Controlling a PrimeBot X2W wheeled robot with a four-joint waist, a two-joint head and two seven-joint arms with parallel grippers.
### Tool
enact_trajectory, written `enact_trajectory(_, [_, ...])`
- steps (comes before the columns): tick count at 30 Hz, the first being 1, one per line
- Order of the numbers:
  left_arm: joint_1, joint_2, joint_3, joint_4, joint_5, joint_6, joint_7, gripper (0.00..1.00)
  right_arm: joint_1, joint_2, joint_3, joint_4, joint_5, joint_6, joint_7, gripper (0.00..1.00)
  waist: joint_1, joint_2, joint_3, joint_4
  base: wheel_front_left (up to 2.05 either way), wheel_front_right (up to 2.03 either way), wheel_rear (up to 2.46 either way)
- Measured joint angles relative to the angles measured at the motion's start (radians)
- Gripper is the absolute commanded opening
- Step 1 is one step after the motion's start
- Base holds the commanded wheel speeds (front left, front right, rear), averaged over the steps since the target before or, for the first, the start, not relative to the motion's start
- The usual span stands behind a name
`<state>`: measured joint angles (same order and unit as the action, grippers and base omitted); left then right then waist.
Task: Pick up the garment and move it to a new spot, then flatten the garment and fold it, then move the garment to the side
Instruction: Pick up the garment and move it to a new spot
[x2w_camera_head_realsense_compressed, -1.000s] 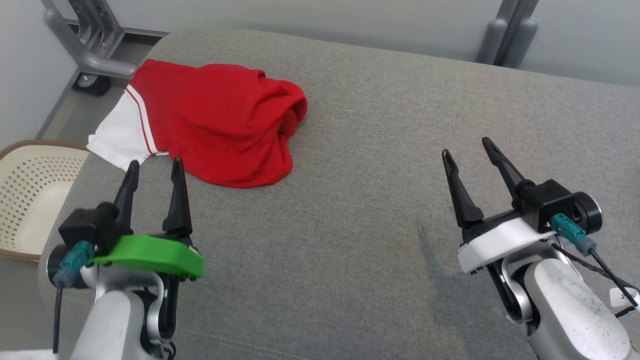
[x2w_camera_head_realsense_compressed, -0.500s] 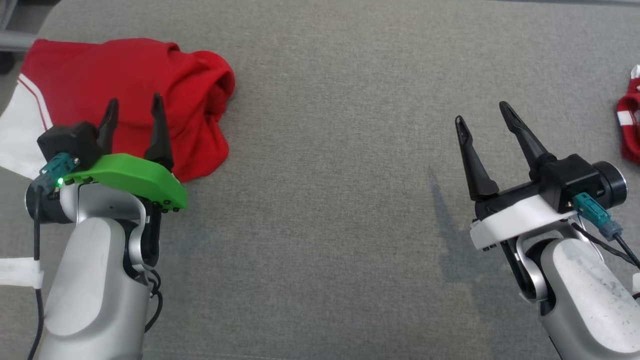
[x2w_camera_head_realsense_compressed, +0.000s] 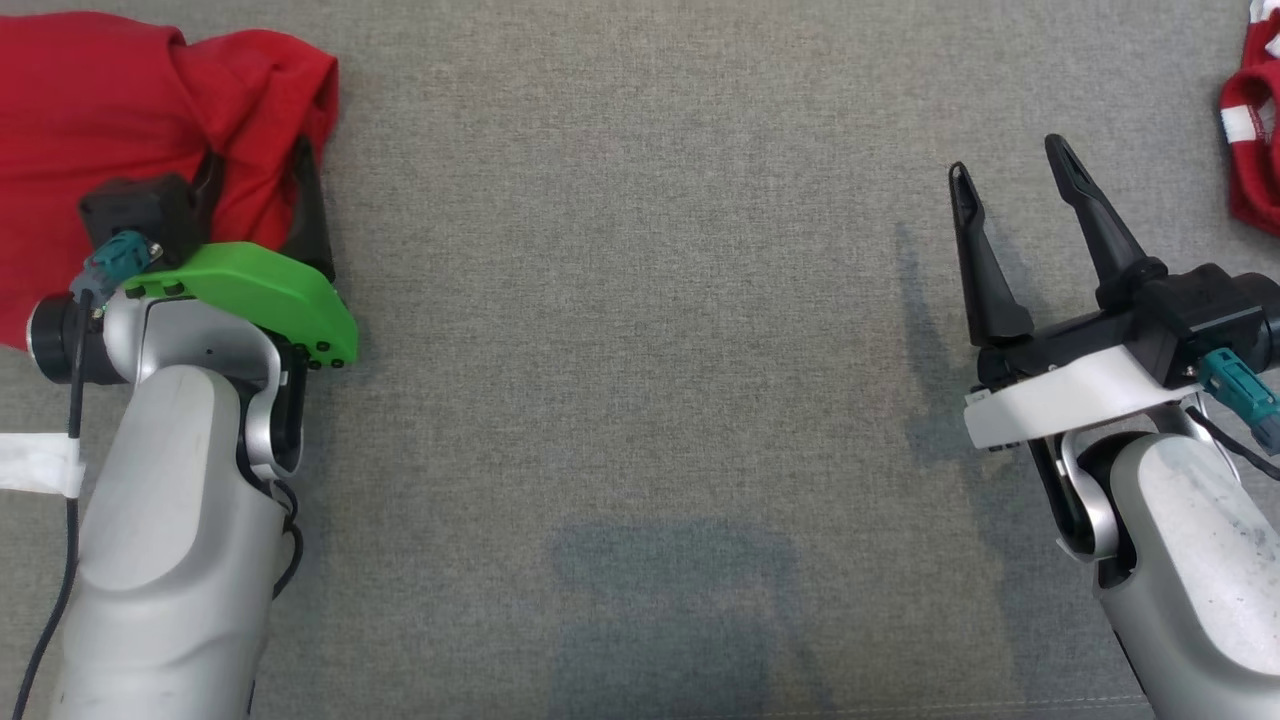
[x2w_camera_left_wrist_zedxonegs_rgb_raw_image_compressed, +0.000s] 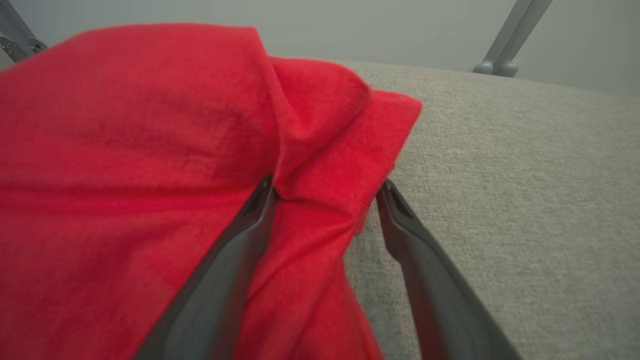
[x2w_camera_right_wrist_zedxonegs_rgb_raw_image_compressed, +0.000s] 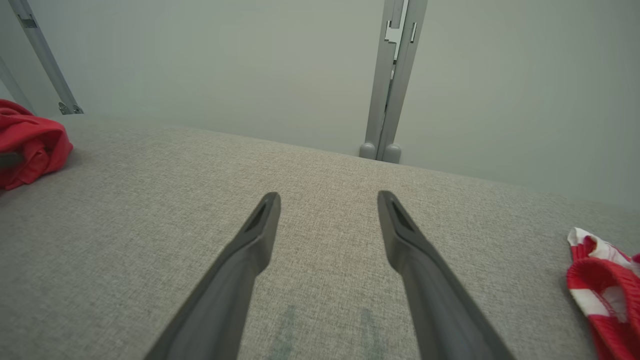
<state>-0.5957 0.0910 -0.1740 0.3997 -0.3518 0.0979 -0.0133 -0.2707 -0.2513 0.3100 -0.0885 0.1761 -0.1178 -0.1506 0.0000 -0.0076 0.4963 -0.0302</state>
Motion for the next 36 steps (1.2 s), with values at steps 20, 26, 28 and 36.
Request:
enact_trajectory(20, [-0.063,-0.018,-0.035,0.112,0.047,-0.034,-0.19,0.0,-0.013,0.042,-0.006,0.101,0.009,-0.006,-0.062,1.0,0.0,0.0,-0.068,-0.004,0.0,0.0,0.0])
enact_trajectory(26, [-0.081,-0.046,-0.086,0.111,0.034,-0.081,-0.207,0.0,-0.013,0.068,-0.006,0.139,0.019,-0.006,-0.071,1.0,0.0,0.0,-0.136,-0.013,0.0,0.0,0.0])
enact_trajectory(28, [-0.081,-0.06,-0.119,0.111,0.005,-0.109,-0.207,0.0,-0.011,0.076,-0.005,0.16,0.024,-0.006,-0.078,1.0,0.0,0.0,-0.172,-0.022,0.0,0.0,0.0])
enact_trajectory(36, [-0.048,-0.069,-0.213,0.11,-0.038,-0.161,-0.202,0.0,0.032,0.108,0.032,0.218,0.047,-0.003,-0.079,1.0,0.0,0.0,-0.264,-0.081,0.0,0.0,0.0])
